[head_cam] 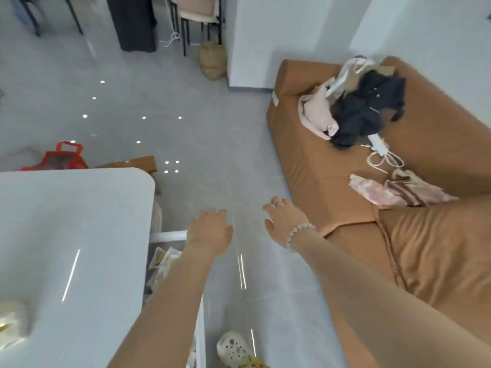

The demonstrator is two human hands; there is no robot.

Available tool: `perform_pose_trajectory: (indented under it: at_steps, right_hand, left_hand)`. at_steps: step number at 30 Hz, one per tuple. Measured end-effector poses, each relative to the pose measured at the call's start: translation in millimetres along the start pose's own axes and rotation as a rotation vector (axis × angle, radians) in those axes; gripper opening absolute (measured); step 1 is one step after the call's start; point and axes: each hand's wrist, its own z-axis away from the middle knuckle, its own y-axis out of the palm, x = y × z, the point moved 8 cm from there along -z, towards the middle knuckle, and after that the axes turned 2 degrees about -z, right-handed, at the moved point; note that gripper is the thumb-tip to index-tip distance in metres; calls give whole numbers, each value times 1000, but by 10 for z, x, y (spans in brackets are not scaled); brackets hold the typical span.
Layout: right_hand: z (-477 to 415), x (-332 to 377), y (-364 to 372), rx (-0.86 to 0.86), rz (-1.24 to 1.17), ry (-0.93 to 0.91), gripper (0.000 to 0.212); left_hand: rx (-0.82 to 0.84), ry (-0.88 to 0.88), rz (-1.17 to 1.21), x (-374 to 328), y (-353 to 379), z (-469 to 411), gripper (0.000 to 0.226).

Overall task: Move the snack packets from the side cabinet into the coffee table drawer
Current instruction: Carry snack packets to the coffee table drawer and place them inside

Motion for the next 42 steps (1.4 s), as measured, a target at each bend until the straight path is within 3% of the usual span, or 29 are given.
perform_pose_trajectory:
  at_steps: [7,15,20,32,42]
  right_hand:
    - [1072,-1327,-563,-136,-45,394,32]
    - [2649,-2432,-554,-208,-148,852,34]
    - [3650,-2884,-375,-255,-172,1066,35]
    - [6565,-3611,332,-278,-253,1534,34]
    - [8497,-3587,829,-266,-305,1857,41]
  left_hand:
    - [-71,366,-112,-1748,-403,22,42]
    - [-135,816,-217,-3612,-368,862,40]
    - [-84,1002,-294,-4474,-47,1428,40]
    - [-45,1416,-385,-6522,901,3567,37]
    - [-118,1877,-351,-7519,1476,5498,40]
